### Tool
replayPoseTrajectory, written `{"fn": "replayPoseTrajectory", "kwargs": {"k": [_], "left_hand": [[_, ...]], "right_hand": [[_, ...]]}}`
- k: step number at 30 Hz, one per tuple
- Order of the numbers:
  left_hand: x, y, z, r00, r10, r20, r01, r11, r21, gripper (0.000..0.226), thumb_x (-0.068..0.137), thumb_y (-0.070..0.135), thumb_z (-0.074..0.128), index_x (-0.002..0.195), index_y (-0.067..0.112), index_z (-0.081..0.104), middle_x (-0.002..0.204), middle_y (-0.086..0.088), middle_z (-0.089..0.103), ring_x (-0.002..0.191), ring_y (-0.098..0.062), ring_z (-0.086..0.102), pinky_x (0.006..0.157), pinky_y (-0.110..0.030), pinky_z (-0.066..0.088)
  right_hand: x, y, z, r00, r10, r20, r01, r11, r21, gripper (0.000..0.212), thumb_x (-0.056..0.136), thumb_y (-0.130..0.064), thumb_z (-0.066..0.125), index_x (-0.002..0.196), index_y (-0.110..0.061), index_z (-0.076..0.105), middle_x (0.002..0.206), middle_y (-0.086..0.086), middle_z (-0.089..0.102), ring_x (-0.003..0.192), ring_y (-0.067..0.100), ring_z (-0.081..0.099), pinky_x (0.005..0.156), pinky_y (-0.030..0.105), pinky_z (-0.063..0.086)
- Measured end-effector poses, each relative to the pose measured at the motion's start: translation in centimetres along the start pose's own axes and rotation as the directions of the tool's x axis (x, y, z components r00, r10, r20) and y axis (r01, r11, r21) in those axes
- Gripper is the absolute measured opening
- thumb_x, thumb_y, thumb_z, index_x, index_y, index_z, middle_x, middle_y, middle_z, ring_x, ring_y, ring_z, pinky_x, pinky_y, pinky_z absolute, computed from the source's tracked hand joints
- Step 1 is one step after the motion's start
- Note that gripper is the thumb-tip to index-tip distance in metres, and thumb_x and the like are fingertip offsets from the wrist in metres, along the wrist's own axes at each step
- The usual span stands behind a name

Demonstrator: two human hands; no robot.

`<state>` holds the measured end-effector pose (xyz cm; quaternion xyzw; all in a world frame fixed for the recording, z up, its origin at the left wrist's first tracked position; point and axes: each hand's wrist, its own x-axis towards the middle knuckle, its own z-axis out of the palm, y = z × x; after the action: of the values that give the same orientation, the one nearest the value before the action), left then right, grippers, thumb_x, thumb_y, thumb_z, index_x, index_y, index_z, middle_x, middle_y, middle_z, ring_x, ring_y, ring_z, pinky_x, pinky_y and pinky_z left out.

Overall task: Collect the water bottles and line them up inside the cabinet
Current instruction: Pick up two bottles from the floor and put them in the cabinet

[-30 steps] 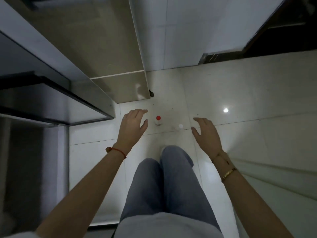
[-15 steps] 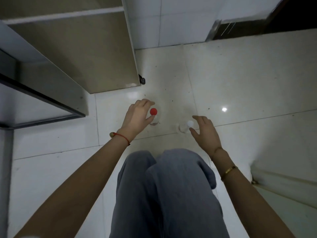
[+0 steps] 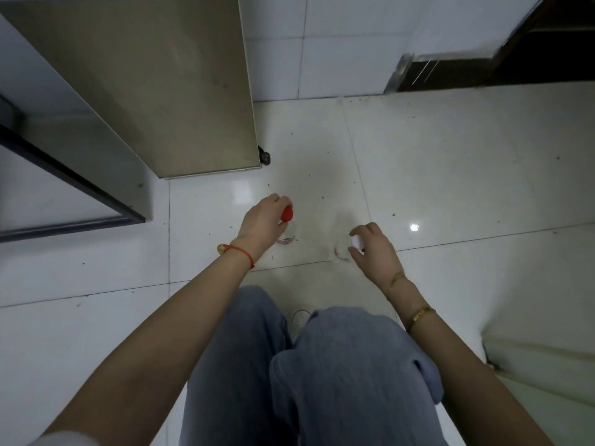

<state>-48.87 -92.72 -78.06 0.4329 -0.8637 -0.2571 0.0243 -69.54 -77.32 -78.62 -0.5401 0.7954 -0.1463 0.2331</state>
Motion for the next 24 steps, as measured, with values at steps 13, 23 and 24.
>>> {"fn": "replayPoseTrajectory", "kwargs": {"k": [13,23,24], "left_hand": [[-11.0,-3.7,-6.6,0.893,-0.125,-0.432,0.019,0.970,-0.241,0.033,0.082,0.012,0.070,0.115,0.014,0.063,0.107,-0.001,0.063,0.087,-0.010,0.053,0.081,-0.027,0.051],[-26.3,-8.4,-14.9,0.685,-0.317,-0.655,0.230,0.948,-0.219,0.030,0.077,0.013,0.069,0.106,0.020,0.067,0.095,0.009,0.064,0.077,-0.004,0.053,0.075,-0.012,0.043],[-27.9,-8.9,-15.4,0.653,-0.349,-0.672,0.263,0.937,-0.231,0.030,0.077,0.013,0.069,0.106,0.020,0.067,0.094,0.010,0.063,0.077,-0.004,0.053,0.074,-0.010,0.042]], "right_hand": [[-0.4,-10.3,-3.9,0.924,-0.312,-0.222,0.338,0.937,0.085,0.025,0.079,-0.012,0.071,0.101,-0.013,0.057,0.093,-0.003,0.055,0.070,0.006,0.049,0.063,0.006,0.039],[-0.9,-25.6,-1.6,0.727,-0.685,-0.054,0.682,0.711,0.171,0.024,0.078,-0.010,0.071,0.099,-0.013,0.061,0.091,-0.006,0.058,0.071,0.005,0.053,0.064,0.011,0.042],[-1.1,-27.4,-1.1,0.694,-0.719,-0.033,0.712,0.680,0.177,0.024,0.078,-0.010,0.072,0.099,-0.012,0.062,0.090,-0.005,0.059,0.070,0.004,0.052,0.064,0.009,0.040]]}}
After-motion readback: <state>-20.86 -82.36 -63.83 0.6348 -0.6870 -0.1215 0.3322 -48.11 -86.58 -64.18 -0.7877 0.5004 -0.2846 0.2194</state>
